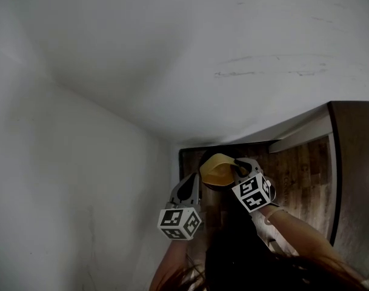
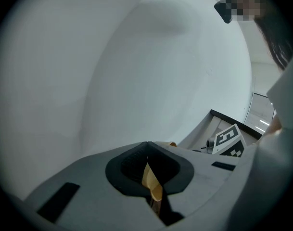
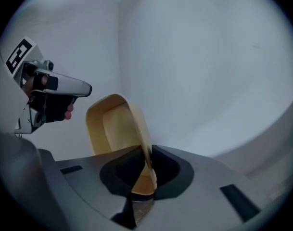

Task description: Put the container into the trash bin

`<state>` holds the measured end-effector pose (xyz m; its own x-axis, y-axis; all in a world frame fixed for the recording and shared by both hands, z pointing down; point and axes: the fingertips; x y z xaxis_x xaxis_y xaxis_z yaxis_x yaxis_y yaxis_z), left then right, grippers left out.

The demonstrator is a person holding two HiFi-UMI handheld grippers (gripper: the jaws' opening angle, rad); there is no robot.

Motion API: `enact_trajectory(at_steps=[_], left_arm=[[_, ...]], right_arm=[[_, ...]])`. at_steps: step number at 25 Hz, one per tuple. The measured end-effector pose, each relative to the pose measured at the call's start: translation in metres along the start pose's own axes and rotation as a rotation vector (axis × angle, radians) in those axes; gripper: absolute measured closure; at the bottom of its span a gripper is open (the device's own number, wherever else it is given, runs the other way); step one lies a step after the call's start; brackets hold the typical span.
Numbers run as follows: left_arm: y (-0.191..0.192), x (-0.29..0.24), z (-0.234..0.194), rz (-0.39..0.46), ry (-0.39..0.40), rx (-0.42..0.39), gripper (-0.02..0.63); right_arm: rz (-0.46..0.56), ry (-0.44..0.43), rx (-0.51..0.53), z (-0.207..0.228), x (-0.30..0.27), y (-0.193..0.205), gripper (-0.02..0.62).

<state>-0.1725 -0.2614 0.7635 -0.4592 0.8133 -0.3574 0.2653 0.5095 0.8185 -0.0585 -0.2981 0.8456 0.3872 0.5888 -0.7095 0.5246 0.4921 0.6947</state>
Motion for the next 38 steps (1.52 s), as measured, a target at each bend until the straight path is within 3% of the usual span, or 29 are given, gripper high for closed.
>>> enact_trajectory(at_steps=[18, 38], left_arm=[[0.001, 0.003, -0.019, 0.0, -0.018, 0.02, 0.586], [-0.024, 0.013, 0.001, -0.006, 0.01, -0.018, 0.586]], right_arm=[[-0.076, -0.086, 0.003, -0.028, -0.027, 0.016, 0.432], [-0.06, -0.054, -0.015, -0.023, 0.005, -0.006, 0.433]])
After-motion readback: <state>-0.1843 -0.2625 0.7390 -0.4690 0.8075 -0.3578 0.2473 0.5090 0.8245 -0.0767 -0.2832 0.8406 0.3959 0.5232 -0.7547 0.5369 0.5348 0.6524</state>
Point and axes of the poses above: the fingertips, and each gripper's own axes: x backward along the fingers, z to its right, y out of its underside, and after that the axes turned 8 degrees about y, right-handed
